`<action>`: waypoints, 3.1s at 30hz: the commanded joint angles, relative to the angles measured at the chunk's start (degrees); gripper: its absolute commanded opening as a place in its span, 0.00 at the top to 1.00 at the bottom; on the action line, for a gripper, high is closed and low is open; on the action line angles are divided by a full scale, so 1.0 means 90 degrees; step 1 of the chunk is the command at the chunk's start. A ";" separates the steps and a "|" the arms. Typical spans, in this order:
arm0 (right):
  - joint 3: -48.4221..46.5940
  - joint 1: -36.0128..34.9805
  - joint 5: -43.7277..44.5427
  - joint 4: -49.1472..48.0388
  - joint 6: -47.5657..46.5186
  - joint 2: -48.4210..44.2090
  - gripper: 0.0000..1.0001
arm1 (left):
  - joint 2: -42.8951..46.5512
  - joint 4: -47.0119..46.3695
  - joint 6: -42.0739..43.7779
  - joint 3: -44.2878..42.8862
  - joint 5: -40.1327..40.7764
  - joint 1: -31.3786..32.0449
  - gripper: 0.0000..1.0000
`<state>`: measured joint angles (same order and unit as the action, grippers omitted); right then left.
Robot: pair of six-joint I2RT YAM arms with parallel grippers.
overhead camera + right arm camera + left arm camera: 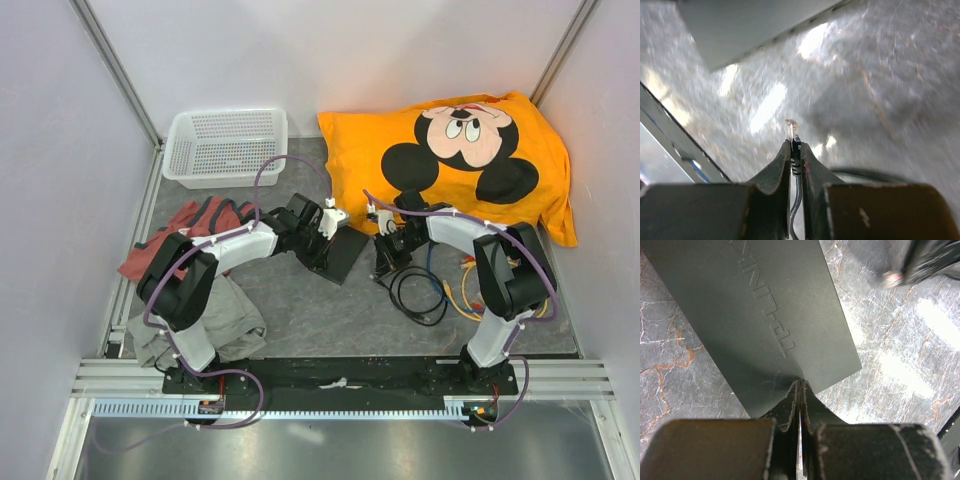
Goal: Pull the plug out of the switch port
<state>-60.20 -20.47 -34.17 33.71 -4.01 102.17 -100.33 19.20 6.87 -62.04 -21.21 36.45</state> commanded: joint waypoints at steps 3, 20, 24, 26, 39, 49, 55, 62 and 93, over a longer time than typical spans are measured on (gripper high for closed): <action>-0.0800 0.0291 0.0360 0.1409 -0.1545 -0.1115 1.00 | 0.0415 -0.0132 0.0145 0.0038 -0.0172 0.0013 0.98; -0.6571 0.3504 0.0291 0.3001 -0.1420 -0.0669 1.00 | 0.0309 -0.0258 -0.0139 -0.0206 -0.0397 0.0013 0.99; -0.7264 0.4021 0.0291 0.3177 -0.1439 -0.0669 1.00 | 0.0269 -0.0278 -0.0139 -0.0265 -0.0417 0.0013 0.99; -0.7334 0.4295 0.0388 0.3246 -0.1546 -0.0766 1.00 | 0.0250 -0.0268 -0.0119 -0.0284 -0.0397 0.0013 0.98; -0.5512 0.4960 0.1726 0.3422 -0.2259 -0.1196 1.00 | 0.0367 -0.0326 -0.0168 -0.0041 -0.0388 0.0013 0.98; -0.3995 0.4960 0.2244 0.2935 -0.2074 -0.1264 1.00 | 0.0806 -0.0766 -0.0353 0.0780 -0.0426 0.0013 0.98; -0.3331 0.4931 0.2303 0.2593 -0.2044 -0.1332 1.00 | 0.0758 -0.0825 -0.0559 0.0878 -0.0553 0.0013 0.98; -0.2481 0.4813 0.2479 0.2241 -0.2103 -0.1255 1.00 | 0.0533 -0.0737 -0.0559 0.0585 -0.0534 0.0013 0.98; -0.1181 0.4462 0.2870 0.1058 -0.1674 -0.1245 0.71 | 0.0670 -0.0610 -0.0227 0.0595 -0.0280 0.0013 0.98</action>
<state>-70.63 20.23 -6.24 43.97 -20.43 93.47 -95.09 14.39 3.33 -55.53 -24.08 36.45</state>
